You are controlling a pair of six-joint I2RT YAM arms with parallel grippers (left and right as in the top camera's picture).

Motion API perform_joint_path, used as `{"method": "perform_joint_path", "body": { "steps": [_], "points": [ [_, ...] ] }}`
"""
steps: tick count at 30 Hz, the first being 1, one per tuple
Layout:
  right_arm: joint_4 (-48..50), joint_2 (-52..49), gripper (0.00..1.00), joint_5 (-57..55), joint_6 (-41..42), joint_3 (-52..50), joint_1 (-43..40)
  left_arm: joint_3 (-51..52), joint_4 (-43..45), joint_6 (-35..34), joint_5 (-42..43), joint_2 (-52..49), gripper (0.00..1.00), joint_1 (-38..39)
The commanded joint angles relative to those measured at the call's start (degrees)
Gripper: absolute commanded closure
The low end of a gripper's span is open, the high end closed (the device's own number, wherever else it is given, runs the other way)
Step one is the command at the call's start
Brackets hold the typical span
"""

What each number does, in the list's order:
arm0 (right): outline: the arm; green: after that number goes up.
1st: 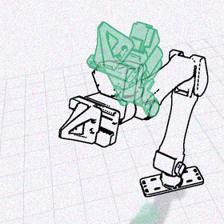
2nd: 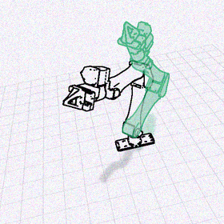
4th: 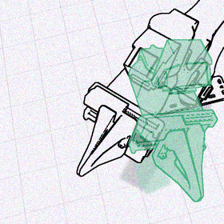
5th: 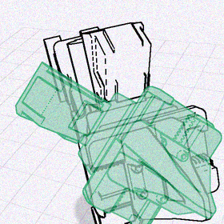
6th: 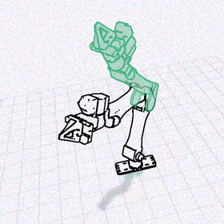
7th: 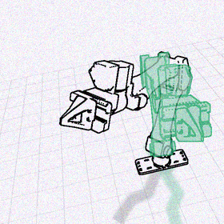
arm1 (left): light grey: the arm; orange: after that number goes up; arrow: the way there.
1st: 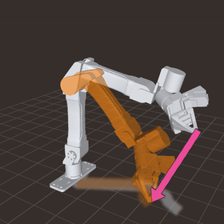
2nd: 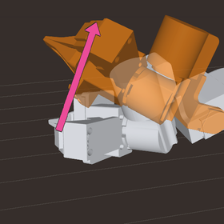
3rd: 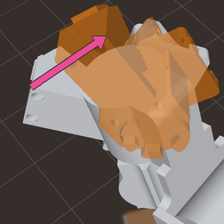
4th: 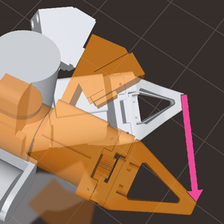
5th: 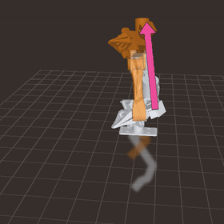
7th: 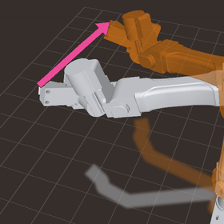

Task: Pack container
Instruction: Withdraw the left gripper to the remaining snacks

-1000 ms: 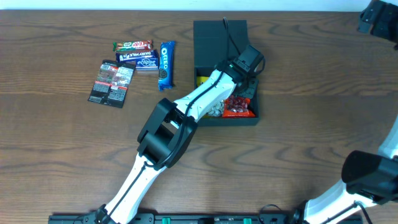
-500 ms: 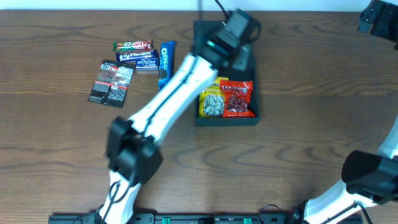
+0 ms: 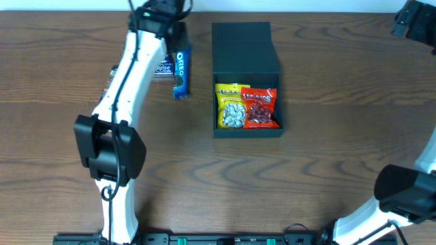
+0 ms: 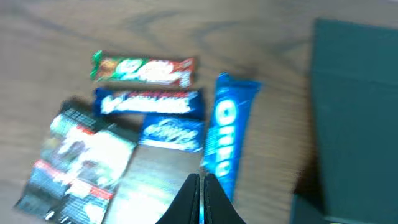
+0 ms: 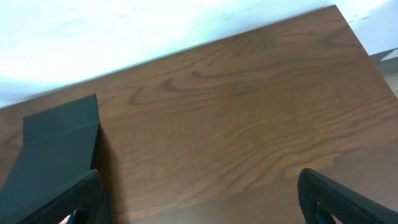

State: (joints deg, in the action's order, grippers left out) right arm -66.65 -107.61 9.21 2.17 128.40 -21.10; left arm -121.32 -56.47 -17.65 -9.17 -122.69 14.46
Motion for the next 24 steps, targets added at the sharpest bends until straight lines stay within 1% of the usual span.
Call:
{"method": "perform_joint_path", "body": {
  "steps": [1, 7, 13, 14, 17, 18, 21, 24],
  "points": [
    [-0.3, 0.6, 0.01, 0.1, 0.6, -0.3, -0.6, 0.2, -2.3, 1.4, 0.2, 0.2, 0.94, -3.0],
    [-0.2, 0.6, 0.01, 0.1, 0.6, -0.3, -0.6, 2.5, -6.3, 5.0, 0.2, 0.2, 0.94, -7.1],
    [-0.2, 0.6, 0.01, 0.1, 0.5, -0.3, -0.6, 7.2, -6.3, 10.7, -0.6, 0.2, 0.94, -8.5],
    [-0.2, 0.6, 0.01, 0.1, 0.5, -0.3, -0.6, 7.8, -6.3, 12.3, -1.3, 0.2, 0.94, -8.5],
    [0.0, 0.6, 0.01, 0.1, 0.5, -0.3, -0.6, 9.6, -7.1, 16.3, -7.1, 0.2, 0.94, -7.5],
    [0.0, 0.6, 0.01, 0.1, 0.5, -0.3, -0.6, 9.9, -7.1, 15.4, -7.2, 0.3, 0.94, -7.5],
    [0.1, 0.6, 0.01, 0.0, 0.5, -0.3, -0.6, 11.0, -7.1, 14.9, -1.7, 0.3, 0.94, -8.9],
    [0.0, 0.6, 0.01, 0.0, 0.5, -0.3, -0.6, 13.9, -6.6, 14.2, -0.1, 0.7, 0.94, -10.6]
  ]
}}
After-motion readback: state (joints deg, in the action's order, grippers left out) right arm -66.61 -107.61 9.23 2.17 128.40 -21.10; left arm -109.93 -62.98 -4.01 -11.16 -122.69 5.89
